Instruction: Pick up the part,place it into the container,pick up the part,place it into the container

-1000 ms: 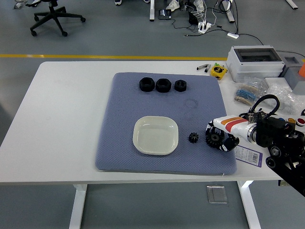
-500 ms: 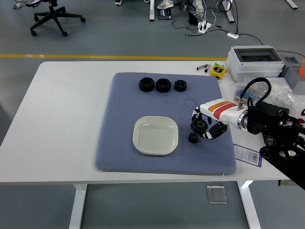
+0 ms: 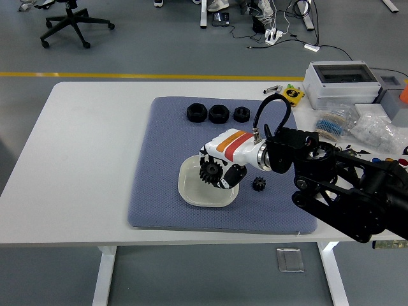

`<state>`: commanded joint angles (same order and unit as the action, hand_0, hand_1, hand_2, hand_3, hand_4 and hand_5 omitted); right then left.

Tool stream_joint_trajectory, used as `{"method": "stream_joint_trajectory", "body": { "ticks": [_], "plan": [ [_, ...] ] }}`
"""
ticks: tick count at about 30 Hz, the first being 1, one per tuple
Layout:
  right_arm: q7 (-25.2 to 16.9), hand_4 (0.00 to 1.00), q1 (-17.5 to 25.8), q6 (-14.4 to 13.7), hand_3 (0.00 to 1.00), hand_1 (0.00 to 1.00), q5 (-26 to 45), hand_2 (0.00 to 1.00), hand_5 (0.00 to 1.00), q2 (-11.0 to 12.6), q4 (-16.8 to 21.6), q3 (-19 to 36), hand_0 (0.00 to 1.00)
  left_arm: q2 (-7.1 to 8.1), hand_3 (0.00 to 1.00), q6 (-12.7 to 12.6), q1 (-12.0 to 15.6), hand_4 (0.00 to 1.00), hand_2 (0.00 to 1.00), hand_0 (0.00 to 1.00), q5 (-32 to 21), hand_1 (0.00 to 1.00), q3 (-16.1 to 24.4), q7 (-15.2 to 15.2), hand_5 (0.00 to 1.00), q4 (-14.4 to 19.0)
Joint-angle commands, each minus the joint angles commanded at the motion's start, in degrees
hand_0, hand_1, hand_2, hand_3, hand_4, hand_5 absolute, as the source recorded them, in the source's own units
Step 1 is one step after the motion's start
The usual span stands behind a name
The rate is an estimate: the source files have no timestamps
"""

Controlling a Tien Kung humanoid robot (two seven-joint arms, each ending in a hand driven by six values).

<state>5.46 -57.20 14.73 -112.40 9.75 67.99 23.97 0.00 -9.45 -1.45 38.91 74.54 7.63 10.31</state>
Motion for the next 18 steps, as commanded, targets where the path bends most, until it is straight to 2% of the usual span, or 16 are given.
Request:
{"method": "stream_joint_trajectory", "body": {
  "ticks": [1,6,7,12,13,18],
  "plan": [
    [0.0,0.662,-0.4,0.3,0.582,0.461,-0.5,0.557,0.113,-0.7,-1.0,-0.5,0.395,0.0,0.624,-0.1,-0.1,0.572,0.858,0.874,-0.1,0.836,-0.1,0.0,0.737,0.0],
    [-2.0,0.662,-1.5,0.6,0.582,0.461,-6.1,0.557,0.113,-3.0,-4.9,-2.6,0.395,0.0,0.624,-0.3,-0.2,0.572,0.858,0.874,-0.4,0.836,-0.3,-0.1,0.737,0.0],
    [-2.2,0.938,-1.5,0.5,0.805,0.586,-7.1,0.714,0.185,-3.1,-5.1,-2.7,0.515,0.0,0.623,-0.3,-0.2,0.571,0.858,0.874,-0.4,0.835,-0.3,-0.1,0.735,0.0],
    [-3.8,0.938,-1.8,0.6,0.805,0.586,-11.6,0.714,0.185,-4.0,-6.6,-3.9,0.515,0.0,0.623,-0.4,-0.2,0.571,0.858,0.874,-0.4,0.835,-0.5,-0.1,0.735,0.0],
    [-4.0,0.991,-1.9,0.6,0.938,0.657,-12.1,0.81,0.181,-4.1,-6.7,-4.0,0.624,0.0,0.623,-0.4,-0.2,0.575,0.855,0.874,-0.4,0.835,-0.5,0.0,0.735,0.0],
    [-4.7,0.991,-2.1,0.6,0.938,0.657,-13.0,0.81,0.181,-4.0,-6.4,-3.4,0.624,0.0,0.623,-0.5,-0.1,0.575,0.855,0.874,-0.3,0.835,-0.5,0.0,0.735,0.0]
  ]
}}
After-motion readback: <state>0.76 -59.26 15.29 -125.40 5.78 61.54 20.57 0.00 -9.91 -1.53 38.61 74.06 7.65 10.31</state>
